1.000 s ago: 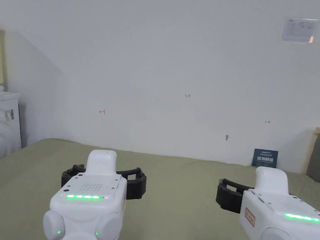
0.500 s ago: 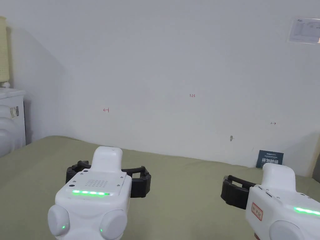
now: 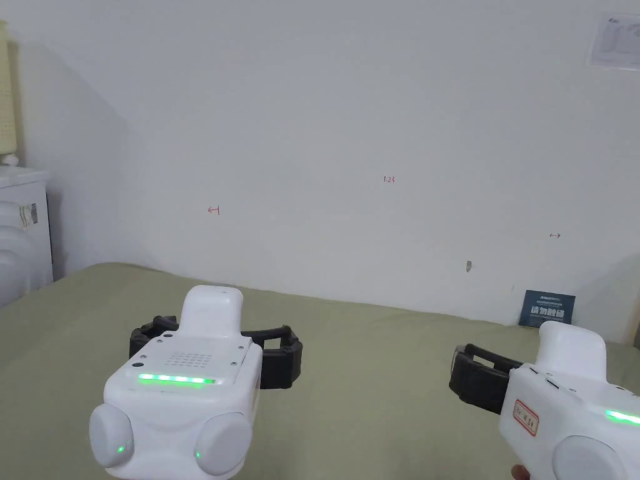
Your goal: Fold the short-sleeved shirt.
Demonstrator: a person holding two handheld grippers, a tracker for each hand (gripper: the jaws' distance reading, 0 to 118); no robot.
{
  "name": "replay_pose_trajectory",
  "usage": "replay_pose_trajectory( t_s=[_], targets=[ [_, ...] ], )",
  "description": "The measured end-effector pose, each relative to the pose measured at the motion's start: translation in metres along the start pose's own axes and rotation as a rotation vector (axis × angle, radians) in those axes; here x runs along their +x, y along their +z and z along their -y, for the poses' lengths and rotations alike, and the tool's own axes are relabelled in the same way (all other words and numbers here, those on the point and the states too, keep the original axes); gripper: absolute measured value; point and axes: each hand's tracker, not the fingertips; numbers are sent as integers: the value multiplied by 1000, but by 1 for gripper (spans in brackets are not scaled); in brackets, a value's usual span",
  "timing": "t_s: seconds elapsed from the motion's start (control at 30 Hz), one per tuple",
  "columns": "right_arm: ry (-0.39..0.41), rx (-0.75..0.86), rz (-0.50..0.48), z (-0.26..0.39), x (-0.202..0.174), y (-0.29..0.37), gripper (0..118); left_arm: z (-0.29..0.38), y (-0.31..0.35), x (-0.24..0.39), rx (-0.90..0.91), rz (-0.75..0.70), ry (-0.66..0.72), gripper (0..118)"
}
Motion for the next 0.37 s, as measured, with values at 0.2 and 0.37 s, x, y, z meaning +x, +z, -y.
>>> replay_pose_trajectory(
  t_s=[0.2, 0.37],
  targets=[
    [-15, -47, -4, 16, 1, -19, 113, 3, -11, 3, -6, 7, 5, 118],
    [-23, -62, 4, 27, 5, -36, 113, 12, -27, 5, -36, 11, -6, 118]
  ],
)
